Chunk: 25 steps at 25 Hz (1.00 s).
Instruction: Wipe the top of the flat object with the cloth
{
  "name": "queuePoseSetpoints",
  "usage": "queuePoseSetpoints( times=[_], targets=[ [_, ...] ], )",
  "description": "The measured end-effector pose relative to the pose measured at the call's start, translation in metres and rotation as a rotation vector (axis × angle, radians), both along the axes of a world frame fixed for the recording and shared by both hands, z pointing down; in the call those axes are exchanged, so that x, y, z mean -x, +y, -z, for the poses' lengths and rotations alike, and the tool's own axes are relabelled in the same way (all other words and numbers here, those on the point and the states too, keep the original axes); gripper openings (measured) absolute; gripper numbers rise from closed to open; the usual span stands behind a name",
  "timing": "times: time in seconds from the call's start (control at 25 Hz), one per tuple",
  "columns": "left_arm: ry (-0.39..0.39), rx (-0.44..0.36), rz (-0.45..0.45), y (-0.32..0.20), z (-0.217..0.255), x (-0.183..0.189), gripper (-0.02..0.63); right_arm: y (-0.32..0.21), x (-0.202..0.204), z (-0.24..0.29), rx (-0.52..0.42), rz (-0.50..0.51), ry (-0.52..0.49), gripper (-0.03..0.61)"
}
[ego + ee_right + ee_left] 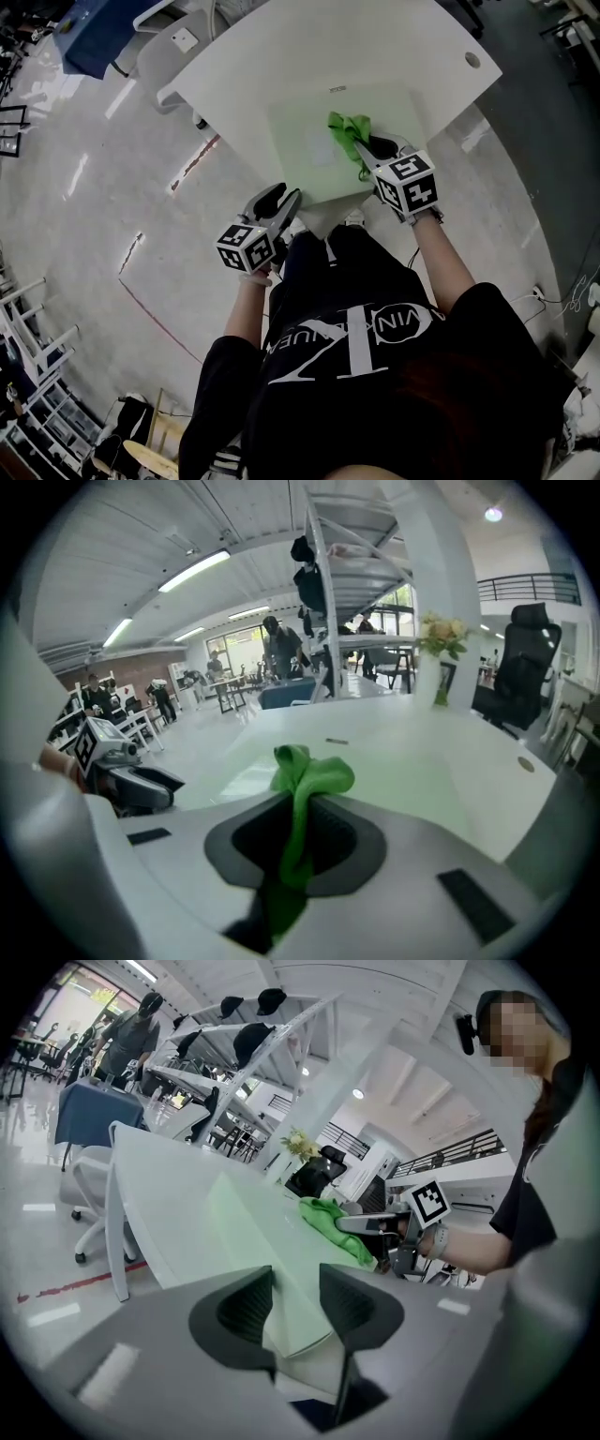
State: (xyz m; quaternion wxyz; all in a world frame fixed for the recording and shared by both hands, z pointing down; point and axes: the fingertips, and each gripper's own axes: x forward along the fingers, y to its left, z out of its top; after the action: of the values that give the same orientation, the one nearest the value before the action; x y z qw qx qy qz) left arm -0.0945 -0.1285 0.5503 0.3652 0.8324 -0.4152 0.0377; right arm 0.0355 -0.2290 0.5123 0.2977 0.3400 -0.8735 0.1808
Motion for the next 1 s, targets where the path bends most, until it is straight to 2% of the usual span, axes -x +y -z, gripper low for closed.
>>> queuePoseSetpoints(
  times=[0.32, 0.52, 0.68, 0.8, 0.92, 1.0],
  targets=[
    [-0.003, 0.009, 0.003, 0.001, 0.0, -0.002, 0.167, -0.023, -0.109, -0.001, -0.033, -0.186, 0.116, 0.034],
    [0.001, 0.017, 0.001, 0.0, 0.0, -0.001, 0.167, -0.028, -0.147, -0.001, -0.041, -0.279, 0.147, 0.034],
    [0.015, 0.019, 0.006, 0.0, 0.0, 0.0, 0.167, -0.028, -0.15, -0.003, -0.052, -0.303, 0.155, 0.034],
    [0.057, 0.011, 0.022, 0.0, 0.007, -0.002, 0.176, -0.028, -0.149, 0.006, -0.096, -0.294, 0.167, 0.034],
    [0.104, -0.016, 0.077, -0.005, 0.016, 0.006, 0.179, -0.013, -0.119, 0.033, -0.165, -0.215, 0.096, 0.034],
    [0.133, -0.027, 0.126, -0.015, 0.017, 0.02, 0.179, 0.004, -0.082, 0.039, -0.149, -0.131, 0.023, 0.034]
  ],
)
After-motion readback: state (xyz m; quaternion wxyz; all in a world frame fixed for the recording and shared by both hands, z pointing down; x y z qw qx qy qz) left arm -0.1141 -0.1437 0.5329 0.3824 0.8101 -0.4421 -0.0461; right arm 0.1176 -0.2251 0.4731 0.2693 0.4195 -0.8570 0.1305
